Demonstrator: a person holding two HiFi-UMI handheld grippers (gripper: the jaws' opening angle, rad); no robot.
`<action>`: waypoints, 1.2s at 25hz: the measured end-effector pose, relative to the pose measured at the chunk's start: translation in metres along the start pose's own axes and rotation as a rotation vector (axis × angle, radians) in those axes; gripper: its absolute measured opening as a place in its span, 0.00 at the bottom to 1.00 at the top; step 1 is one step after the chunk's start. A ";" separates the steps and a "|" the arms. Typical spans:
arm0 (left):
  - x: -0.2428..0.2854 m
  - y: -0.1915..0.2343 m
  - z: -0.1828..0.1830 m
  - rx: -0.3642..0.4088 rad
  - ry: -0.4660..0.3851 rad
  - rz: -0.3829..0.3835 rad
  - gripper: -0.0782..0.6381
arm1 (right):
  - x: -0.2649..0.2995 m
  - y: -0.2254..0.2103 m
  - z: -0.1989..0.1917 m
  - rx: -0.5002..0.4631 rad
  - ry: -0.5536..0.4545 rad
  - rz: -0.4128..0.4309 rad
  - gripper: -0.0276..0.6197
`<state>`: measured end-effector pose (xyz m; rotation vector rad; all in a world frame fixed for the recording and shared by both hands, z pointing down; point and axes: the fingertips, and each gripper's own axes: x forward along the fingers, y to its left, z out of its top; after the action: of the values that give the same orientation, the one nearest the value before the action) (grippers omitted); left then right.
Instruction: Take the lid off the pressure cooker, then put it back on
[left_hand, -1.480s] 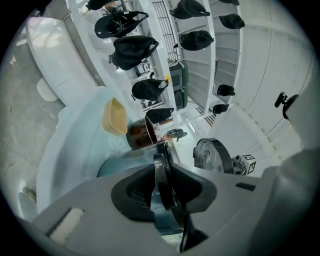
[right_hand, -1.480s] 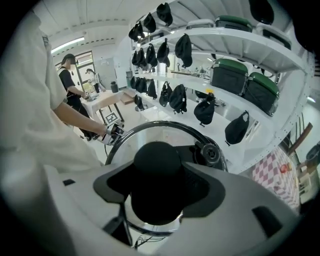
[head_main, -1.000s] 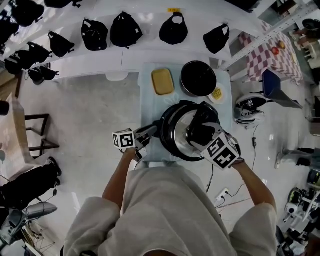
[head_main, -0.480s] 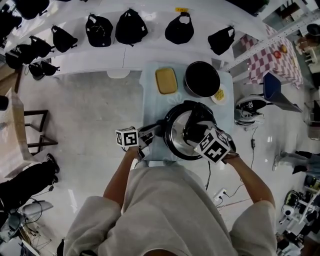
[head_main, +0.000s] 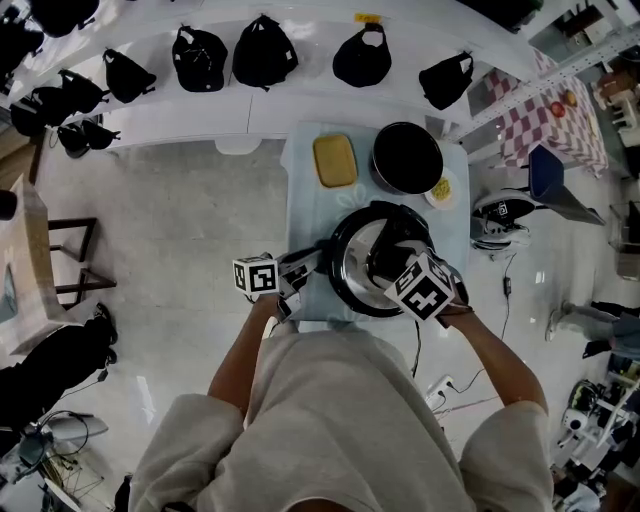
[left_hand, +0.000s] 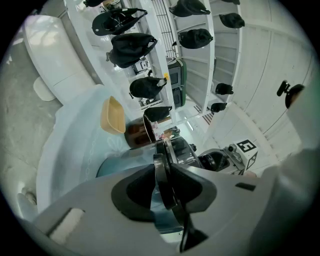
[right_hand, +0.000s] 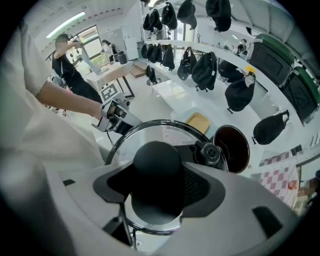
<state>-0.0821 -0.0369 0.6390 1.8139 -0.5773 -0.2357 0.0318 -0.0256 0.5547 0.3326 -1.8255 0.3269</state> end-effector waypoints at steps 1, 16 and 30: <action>0.000 0.000 0.000 -0.001 0.000 0.001 0.24 | -0.001 0.000 0.001 0.028 -0.004 -0.007 0.46; 0.001 0.002 0.002 0.008 0.021 -0.003 0.24 | 0.009 -0.011 -0.007 0.300 0.004 -0.049 0.46; 0.001 0.002 0.003 0.026 0.034 0.009 0.25 | 0.016 -0.015 0.007 0.254 0.048 -0.046 0.46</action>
<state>-0.0830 -0.0402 0.6398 1.8365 -0.5661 -0.1918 0.0268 -0.0431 0.5688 0.5381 -1.7285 0.5322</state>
